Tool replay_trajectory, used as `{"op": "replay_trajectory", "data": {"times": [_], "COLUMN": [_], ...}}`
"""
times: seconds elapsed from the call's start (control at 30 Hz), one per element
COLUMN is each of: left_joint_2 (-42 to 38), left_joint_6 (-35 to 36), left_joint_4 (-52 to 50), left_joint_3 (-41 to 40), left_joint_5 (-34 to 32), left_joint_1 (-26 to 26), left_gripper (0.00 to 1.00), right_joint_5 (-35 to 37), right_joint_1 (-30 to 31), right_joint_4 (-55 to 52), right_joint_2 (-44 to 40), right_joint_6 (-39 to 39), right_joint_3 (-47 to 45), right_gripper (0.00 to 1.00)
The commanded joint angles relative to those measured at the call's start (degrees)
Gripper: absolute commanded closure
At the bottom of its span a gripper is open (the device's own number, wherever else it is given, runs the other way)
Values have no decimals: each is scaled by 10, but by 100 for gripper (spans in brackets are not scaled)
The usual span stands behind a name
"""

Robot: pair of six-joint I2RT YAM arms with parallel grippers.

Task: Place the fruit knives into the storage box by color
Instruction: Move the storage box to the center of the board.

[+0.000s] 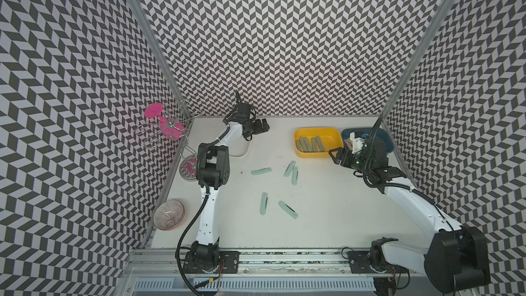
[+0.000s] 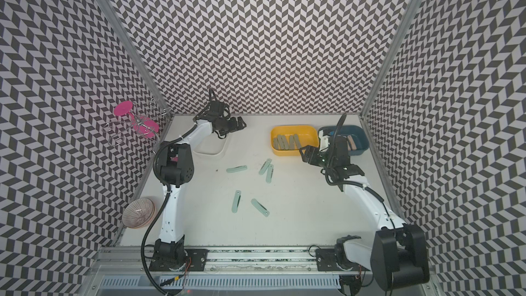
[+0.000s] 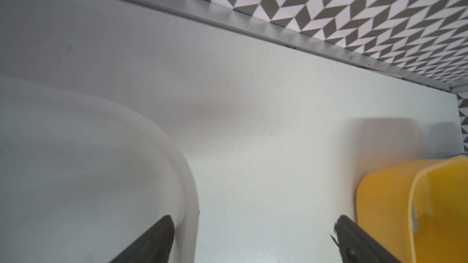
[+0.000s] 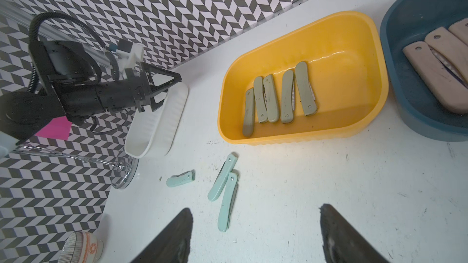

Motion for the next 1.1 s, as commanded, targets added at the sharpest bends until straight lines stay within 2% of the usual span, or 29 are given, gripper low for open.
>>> {"op": "replay_trajectory", "data": {"times": [0.0, 0.3, 0.43, 0.6, 0.77, 0.9, 0.97, 1.07], "left_joint_2": [-16, -143, -215, -304, -425, -513, -530, -520], "left_joint_6": [47, 61, 48, 24, -49, -102, -109, -108], "left_joint_4": [-13, 50, 96, 139, 211, 241, 236, 231], "left_joint_3": [-1, -178, -291, -381, -474, -561, -586, -603], "left_joint_5": [59, 102, 114, 113, 95, 42, 21, 33], "left_joint_1": [-36, -103, -116, -112, -68, 8, 48, 99], "left_gripper": [0, 0, 0, 0, 0, 0, 0, 0], "right_joint_5": [10, 6, 3, 2, 12, 26, 33, 42], "right_joint_1": [-1, -1, 1, 14, 47, 79, 94, 116], "right_joint_4": [19, 38, 44, 46, 43, 43, 45, 48], "right_joint_2": [-15, 6, 15, 37, 76, 108, 121, 137], "right_joint_6": [1, 10, 12, 10, 6, 8, 11, 15], "right_joint_3": [-11, -10, -5, 12, 45, 70, 78, 84], "right_gripper": [23, 24, 23, 23, 24, 24, 24, 24]}}
